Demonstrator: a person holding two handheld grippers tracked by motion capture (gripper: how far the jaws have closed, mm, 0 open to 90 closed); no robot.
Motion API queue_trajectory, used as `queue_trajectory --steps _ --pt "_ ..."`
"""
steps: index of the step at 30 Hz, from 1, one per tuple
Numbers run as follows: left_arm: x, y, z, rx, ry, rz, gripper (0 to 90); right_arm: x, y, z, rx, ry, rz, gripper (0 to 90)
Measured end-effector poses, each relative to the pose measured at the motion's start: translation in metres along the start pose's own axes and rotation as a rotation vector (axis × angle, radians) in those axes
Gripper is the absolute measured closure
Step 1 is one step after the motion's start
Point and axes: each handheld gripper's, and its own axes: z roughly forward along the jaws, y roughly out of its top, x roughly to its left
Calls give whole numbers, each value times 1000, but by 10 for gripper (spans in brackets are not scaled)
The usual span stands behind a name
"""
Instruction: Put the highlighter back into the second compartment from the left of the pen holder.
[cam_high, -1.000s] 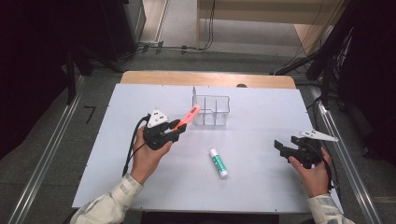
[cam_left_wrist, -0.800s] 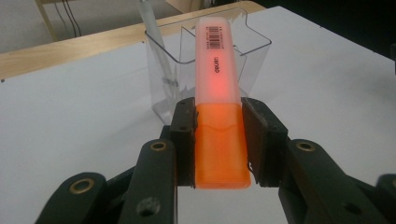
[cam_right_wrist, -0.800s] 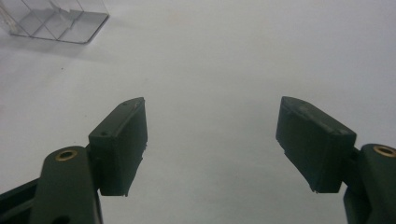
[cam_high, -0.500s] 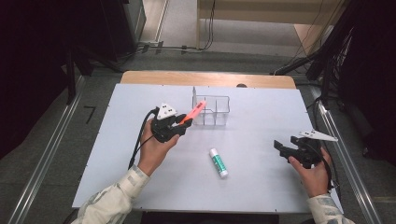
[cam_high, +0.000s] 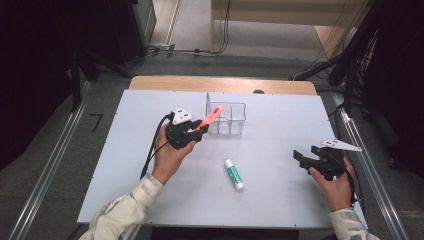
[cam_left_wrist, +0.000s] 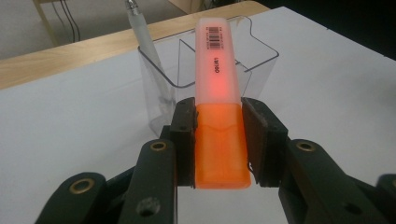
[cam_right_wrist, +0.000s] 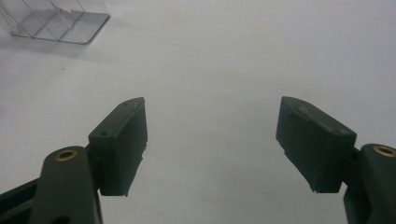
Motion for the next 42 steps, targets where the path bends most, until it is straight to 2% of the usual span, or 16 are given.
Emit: queue_trajectory --steps 10,25,42 --pt "-3 7 10 22 0 13 672 0 0 0 0 3 1 237" --pt "-4 17 18 24 1 12 672 0 0 0 1 6 -2 237" --pt "-6 28 18 23 3 10 672 1 0 0 3 8 -6 237"
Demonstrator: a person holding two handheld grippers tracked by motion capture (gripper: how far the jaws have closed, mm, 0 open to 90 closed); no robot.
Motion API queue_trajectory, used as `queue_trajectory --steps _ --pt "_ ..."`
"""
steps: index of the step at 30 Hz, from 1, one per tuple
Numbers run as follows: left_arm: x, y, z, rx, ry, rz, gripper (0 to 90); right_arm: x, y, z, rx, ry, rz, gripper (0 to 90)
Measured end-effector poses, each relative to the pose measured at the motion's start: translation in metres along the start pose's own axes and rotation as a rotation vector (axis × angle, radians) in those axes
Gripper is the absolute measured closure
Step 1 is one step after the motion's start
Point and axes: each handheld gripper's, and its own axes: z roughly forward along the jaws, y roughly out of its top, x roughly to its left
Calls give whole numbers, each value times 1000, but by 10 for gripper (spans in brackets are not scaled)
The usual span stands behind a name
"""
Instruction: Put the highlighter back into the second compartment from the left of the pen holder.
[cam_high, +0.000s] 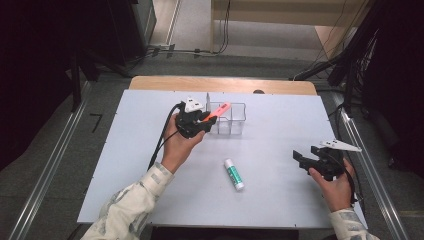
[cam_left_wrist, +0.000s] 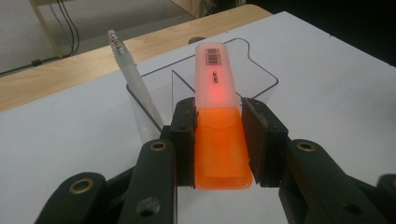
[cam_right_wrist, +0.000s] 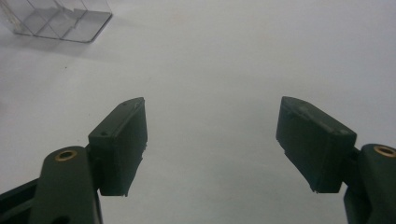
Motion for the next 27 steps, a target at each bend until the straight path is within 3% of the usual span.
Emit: queue_trajectory --steps 27 --pt "1 4 0 3 7 -5 672 0 0 1 4 2 2 235"
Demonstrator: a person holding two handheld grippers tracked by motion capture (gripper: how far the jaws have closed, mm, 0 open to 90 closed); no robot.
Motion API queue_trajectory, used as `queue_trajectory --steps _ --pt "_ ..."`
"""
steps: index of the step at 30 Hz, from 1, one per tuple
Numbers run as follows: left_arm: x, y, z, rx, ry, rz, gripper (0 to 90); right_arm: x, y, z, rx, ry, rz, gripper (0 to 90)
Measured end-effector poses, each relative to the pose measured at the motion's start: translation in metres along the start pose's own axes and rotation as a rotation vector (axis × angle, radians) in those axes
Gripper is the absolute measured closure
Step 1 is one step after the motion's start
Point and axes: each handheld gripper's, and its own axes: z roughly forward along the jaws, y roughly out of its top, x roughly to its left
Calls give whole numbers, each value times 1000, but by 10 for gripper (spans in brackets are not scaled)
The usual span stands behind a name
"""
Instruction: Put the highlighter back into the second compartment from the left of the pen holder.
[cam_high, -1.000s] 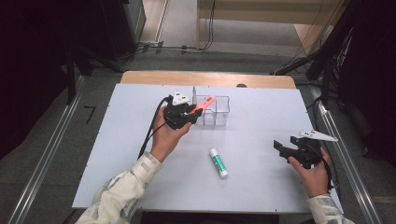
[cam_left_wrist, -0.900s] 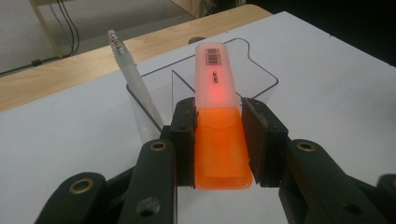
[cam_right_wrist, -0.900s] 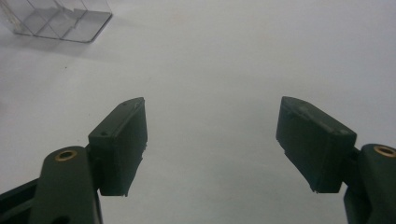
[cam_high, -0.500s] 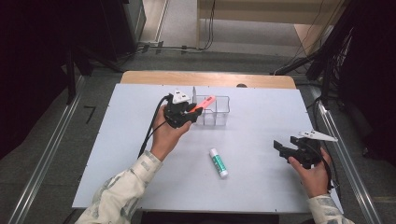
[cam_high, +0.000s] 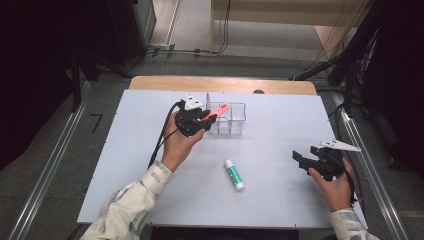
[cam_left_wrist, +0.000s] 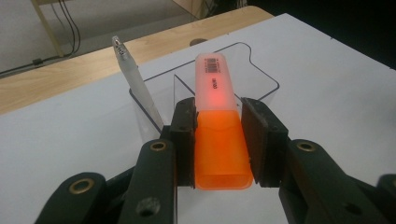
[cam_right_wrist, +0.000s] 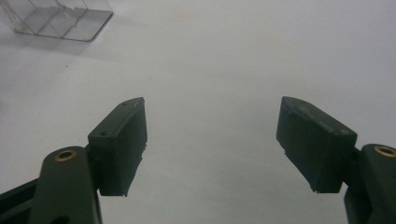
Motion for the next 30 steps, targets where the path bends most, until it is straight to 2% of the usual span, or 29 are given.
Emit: queue_trajectory --steps 16,30 --pt "-1 5 1 4 -1 8 672 0 0 0 2 4 3 234" --pt "0 5 2 9 6 -2 672 0 0 0 4 6 2 233"
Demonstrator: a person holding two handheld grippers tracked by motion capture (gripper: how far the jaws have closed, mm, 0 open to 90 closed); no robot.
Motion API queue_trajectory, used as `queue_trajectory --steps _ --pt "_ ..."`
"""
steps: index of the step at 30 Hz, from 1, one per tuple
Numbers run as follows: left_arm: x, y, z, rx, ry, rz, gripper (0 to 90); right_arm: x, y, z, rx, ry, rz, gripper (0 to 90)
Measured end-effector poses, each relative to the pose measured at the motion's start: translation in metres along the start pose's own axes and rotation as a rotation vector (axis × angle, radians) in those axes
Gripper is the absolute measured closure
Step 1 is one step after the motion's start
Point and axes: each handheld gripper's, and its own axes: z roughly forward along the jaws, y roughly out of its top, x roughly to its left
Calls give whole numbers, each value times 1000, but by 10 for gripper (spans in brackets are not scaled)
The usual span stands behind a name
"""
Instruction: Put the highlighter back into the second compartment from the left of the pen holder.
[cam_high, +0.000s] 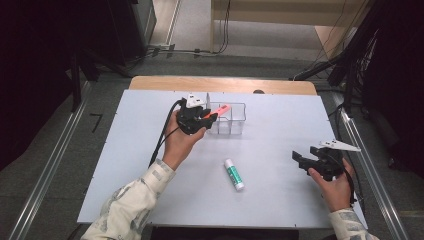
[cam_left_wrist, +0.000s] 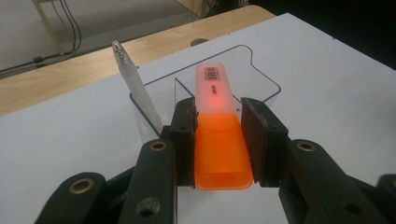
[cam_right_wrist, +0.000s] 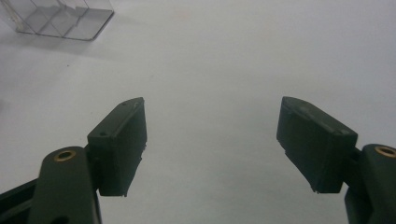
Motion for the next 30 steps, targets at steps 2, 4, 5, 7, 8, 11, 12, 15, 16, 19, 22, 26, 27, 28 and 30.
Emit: queue_trajectory --steps 2,4,5,7,8,11,12,15,16,19,22,26,27,28,30 --pt "0 0 0 -1 -1 -2 672 0 0 0 0 0 0 232" --pt "0 0 0 -1 -1 -4 672 0 0 0 0 0 0 232" --pt "0 0 0 -1 -2 -4 672 0 0 0 0 0 0 232" --pt "0 1 1 -1 -1 -4 672 0 0 0 0 0 -1 232" --pt "0 1 1 -3 -2 -5 672 0 0 0 0 0 0 232" --pt "0 2 1 -6 -2 -6 672 0 0 0 1 0 1 232" --pt "0 2 1 -6 -3 -7 672 0 0 0 0 0 1 231" --pt "-1 2 1 -7 -3 -7 672 0 0 0 1 1 1 231" --pt "-1 2 2 -8 -4 -8 672 0 0 0 0 1 0 231" --pt "-1 2 2 -9 -4 -10 672 0 0 0 1 1 -1 231" --pt "-1 3 2 -11 -2 -9 672 0 0 0 1 1 1 231" --pt "-1 4 1 -17 -4 -13 672 0 0 0 1 1 0 231" --pt "-1 4 1 -18 -5 -14 672 0 0 0 1 0 1 231" --pt "-1 5 1 -20 -5 -15 672 0 0 0 1 1 -2 231" --pt "-1 6 1 -19 -6 -15 672 0 0 0 3 0 -1 231"
